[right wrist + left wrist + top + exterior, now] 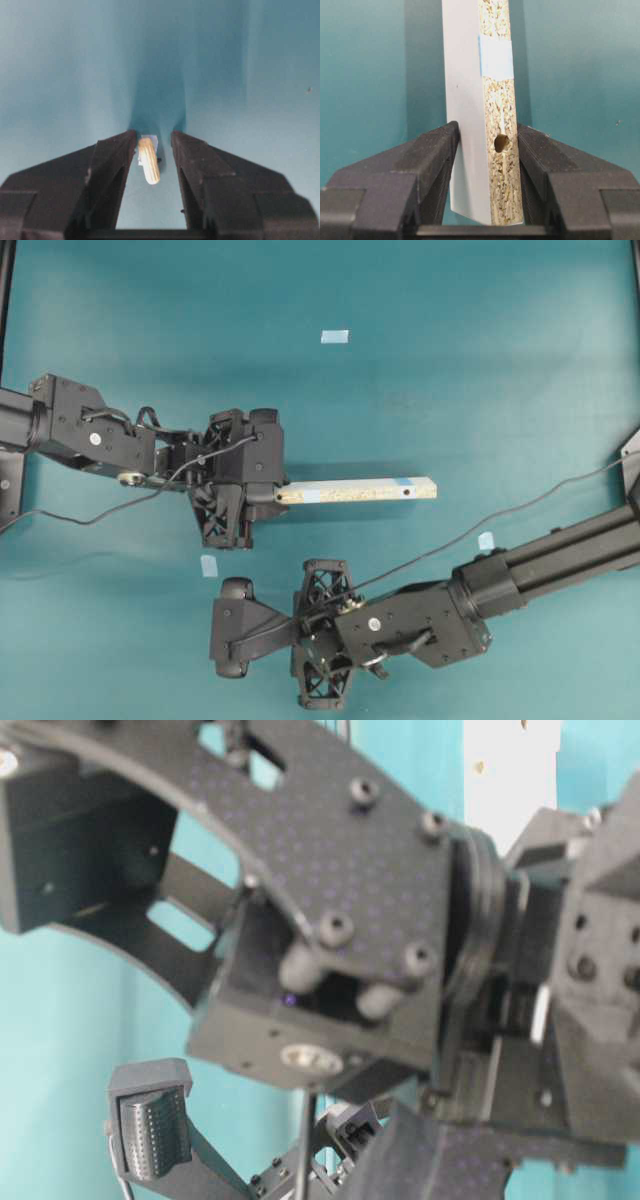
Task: Move the wooden board into place and insert the rod into its hole.
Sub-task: 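Lower the right gripper onto the dowel and close to grasp it, then lift the dowel and carry it with the right gripper to the board's far end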
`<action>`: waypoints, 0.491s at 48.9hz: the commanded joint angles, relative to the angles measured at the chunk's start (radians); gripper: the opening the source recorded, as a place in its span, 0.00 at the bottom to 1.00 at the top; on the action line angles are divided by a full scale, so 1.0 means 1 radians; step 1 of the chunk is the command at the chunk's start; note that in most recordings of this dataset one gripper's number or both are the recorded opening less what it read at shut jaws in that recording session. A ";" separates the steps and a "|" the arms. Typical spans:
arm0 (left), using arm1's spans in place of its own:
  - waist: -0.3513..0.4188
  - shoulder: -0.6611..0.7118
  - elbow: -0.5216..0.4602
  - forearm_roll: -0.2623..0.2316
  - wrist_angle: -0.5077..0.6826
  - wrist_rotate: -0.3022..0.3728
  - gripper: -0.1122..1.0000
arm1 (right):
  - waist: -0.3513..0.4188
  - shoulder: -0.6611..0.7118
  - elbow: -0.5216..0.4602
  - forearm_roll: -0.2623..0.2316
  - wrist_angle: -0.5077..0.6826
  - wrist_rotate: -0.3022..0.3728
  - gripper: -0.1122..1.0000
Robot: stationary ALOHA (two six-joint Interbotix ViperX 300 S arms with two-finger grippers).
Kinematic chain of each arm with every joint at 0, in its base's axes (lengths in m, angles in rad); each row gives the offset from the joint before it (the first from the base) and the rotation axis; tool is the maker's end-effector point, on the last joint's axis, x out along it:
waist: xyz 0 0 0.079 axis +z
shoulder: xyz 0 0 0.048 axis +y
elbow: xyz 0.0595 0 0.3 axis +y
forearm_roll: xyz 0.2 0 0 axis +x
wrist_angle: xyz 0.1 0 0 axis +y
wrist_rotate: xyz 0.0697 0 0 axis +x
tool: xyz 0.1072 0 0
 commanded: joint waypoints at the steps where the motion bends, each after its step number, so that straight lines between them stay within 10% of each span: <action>1: -0.005 -0.023 -0.012 -0.002 -0.006 -0.008 0.49 | 0.003 -0.031 -0.006 -0.003 -0.017 0.002 0.50; 16: -0.005 -0.021 -0.009 -0.002 -0.008 -0.006 0.49 | 0.003 -0.032 0.000 -0.003 0.005 0.002 0.47; 24: -0.002 -0.020 -0.005 -0.002 -0.006 -0.006 0.49 | 0.003 -0.034 0.000 -0.003 0.043 -0.002 0.22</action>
